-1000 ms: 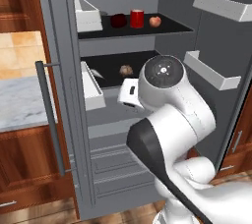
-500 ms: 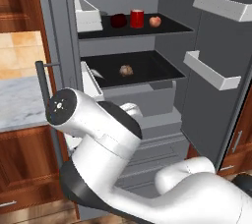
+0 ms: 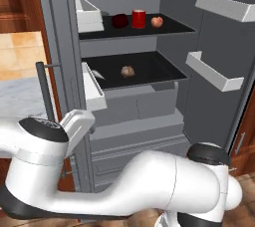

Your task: Place the tupperware on the top shelf of the fridge. Make space for the tupperware among the existing items by rearranging them on the shelves if needed. Close the fridge door when finished.

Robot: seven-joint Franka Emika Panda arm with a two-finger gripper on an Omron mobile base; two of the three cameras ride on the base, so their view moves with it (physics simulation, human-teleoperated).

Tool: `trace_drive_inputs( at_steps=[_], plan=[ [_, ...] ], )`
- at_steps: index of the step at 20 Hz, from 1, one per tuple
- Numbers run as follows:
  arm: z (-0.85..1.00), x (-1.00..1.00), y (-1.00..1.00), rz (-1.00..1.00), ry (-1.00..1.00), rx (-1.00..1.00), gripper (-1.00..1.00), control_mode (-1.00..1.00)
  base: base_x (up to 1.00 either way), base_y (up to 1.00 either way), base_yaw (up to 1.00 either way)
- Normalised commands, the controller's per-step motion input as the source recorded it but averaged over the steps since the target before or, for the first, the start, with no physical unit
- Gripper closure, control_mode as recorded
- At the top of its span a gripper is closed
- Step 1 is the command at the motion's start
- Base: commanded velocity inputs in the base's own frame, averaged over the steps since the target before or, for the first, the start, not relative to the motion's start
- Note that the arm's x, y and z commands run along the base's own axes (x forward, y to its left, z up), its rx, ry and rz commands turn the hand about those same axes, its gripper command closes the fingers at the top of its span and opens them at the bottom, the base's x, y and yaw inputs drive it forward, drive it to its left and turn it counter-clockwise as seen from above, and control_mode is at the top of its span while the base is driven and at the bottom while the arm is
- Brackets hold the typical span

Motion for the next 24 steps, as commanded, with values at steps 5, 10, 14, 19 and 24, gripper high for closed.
trace_drive_inputs(
  at_steps=[5, 10, 14, 19, 24],
  plan=[
    [-0.83, 0.07, 0.34, 0.00, -0.12, -0.10, -1.00, -1.00, 0.00, 0.00, 0.00],
    [-0.67, 0.07, 0.26, 0.00, -0.20, -0.06, -1.00, -1.00, 0.00, 0.00, 0.00],
    [-0.56, 0.00, 0.23, 0.01, -0.31, -0.06, -1.00, -1.00, 0.00, 0.00, 0.00],
    [-0.07, 0.14, 0.23, 0.00, -0.01, -0.04, -1.00, -1.00, 0.00, 0.00, 0.00],
    [-0.15, 0.23, 0.05, -0.02, 0.06, -0.01, -1.00, -1.00, 0.00, 0.00, 0.00]
  ],
)
